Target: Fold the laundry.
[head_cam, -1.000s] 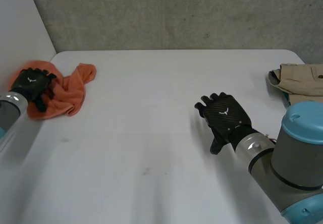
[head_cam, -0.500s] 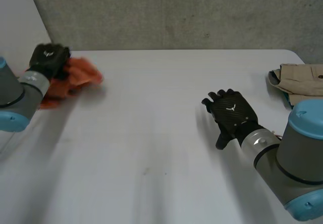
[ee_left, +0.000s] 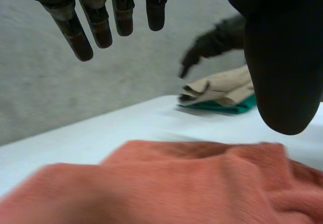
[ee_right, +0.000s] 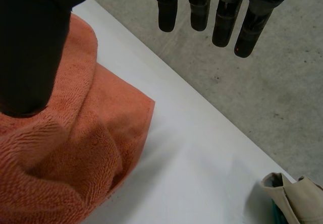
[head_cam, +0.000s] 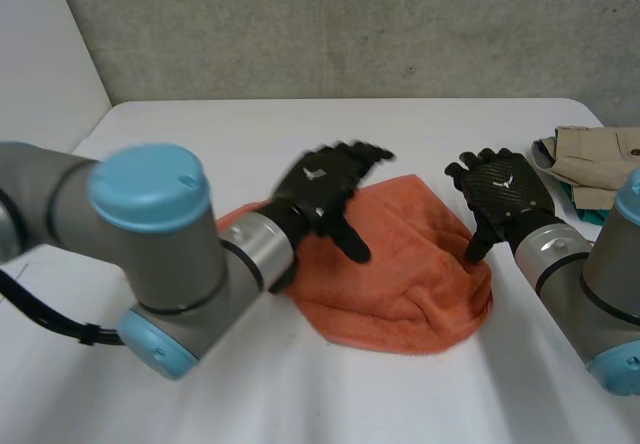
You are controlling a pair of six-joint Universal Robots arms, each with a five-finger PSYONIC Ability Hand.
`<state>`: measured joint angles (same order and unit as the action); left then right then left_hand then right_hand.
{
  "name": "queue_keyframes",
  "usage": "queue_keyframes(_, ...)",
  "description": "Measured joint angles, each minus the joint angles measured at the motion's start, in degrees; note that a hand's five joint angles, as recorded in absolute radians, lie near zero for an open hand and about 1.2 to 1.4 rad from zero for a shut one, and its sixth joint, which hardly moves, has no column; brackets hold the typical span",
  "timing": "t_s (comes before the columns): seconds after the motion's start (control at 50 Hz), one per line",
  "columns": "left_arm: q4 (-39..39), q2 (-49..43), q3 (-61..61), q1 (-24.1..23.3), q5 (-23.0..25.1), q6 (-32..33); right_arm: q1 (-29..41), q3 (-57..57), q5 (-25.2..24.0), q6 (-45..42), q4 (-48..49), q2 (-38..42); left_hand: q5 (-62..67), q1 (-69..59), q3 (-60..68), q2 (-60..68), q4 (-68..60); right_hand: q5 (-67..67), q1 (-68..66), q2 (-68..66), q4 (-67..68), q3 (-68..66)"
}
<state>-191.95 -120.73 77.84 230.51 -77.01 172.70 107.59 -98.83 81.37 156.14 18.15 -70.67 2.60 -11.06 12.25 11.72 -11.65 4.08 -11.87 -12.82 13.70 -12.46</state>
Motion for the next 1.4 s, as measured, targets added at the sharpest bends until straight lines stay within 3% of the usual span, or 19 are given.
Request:
queue_keyframes(0.1, 0.9, 5.8, 2.1, 6.2, -3.9, 1.2, -0.2, 1.0, -0.2, -0.2, -0.7, -0.2, 0.0, 0.0, 0.0, 0.0, 0.0, 0.0, 0.0, 0.0, 0.0, 0.0)
queue_keyframes(0.2, 1.2, 9.4, 5.5, 11.2, -4.9, 3.4, -0.1, 2.0, -0.5, -0.8, -3.1, -0.9, 0.0, 0.0, 0.0, 0.0, 0.0, 0.0, 0.0, 0.0, 0.0, 0.0)
queue_keyframes(0.34, 1.5, 12.4, 13.6, 19.0, -4.8, 16.2, 0.3, 4.8, -3.1, -6.5, -16.3, -2.3, 0.0, -0.1, 0.0, 0.0, 0.0, 0.0, 0.0, 0.0, 0.0, 0.0)
queue_keyframes(0.5, 1.2, 11.0, 18.6, 21.5, -4.6, 29.0, 0.4, 5.2, -5.0, -12.8, -22.1, -1.5, 0.0, -0.2, 0.1, 0.2, -0.2, 0.0, 0.0, 0.0, 0.0, 0.0)
queue_keyframes(0.6, -0.2, 7.2, 19.0, 22.1, -4.7, 32.8, 0.4, 4.0, -5.1, -15.4, -20.4, 0.4, 0.2, -0.7, 0.2, 1.2, -0.5, 0.0, 0.0, 0.0, 0.0, 0.0)
queue_keyframes(0.84, -5.9, 0.7, 14.8, 22.2, -5.5, 32.4, 0.2, 1.6, -5.0, -15.7, -14.8, 2.1, 0.3, -2.4, 1.4, 2.1, -2.1, 0.0, 0.0, 0.0, 0.0, 0.0)
queue_keyframes(0.88, -6.3, -1.1, 12.5, 22.1, -5.7, 31.6, 0.2, 1.0, -5.1, -15.6, -14.0, 2.1, 5.1, -6.7, 5.1, 5.8, -6.0, 0.0, 0.0, 0.0, 0.0, 0.0)
queue_keyframes(1.1, 3.4, -6.4, 5.0, 21.6, -5.5, 24.2, 0.1, 1.3, -5.1, -15.7, -13.9, 2.2, 16.4, -18.3, 16.4, 16.9, -17.3, 0.0, 0.0, 0.0, 0.0, 0.0)
queue_keyframes(1.18, 7.3, -7.7, 2.6, 21.4, -5.3, 22.0, 0.0, 1.8, -5.1, -15.7, -13.9, 2.7, 30.1, -33.0, 30.6, 31.2, -31.3, 0.0, 0.0, 0.0, 0.0, 0.0)
queue_keyframes(1.22, 7.5, -7.8, 2.4, 21.4, -5.3, 21.9, 0.0, 1.8, -5.1, -15.7, -13.9, 2.8, 30.1, -33.0, 30.6, 31.2, -31.3, 0.0, 0.0, 0.0, 0.0, 0.0)
queue_keyframes(1.26, 8.8, -8.0, 1.5, 21.3, -5.3, 21.2, 0.0, 2.3, -5.1, -15.7, -13.8, 3.9, 50.9, -51.6, 51.3, 52.4, -52.3, 0.0, 0.0, 0.0, 0.0, 0.0)
queue_keyframes(1.4, 8.5, -6.4, 0.7, 21.0, -5.5, 20.3, 0.1, 4.6, -5.0, -15.0, -13.5, 7.0, 53.8, -51.9, 55.8, 56.6, -56.8, 0.0, 0.0, 0.0, 0.0, 0.0)
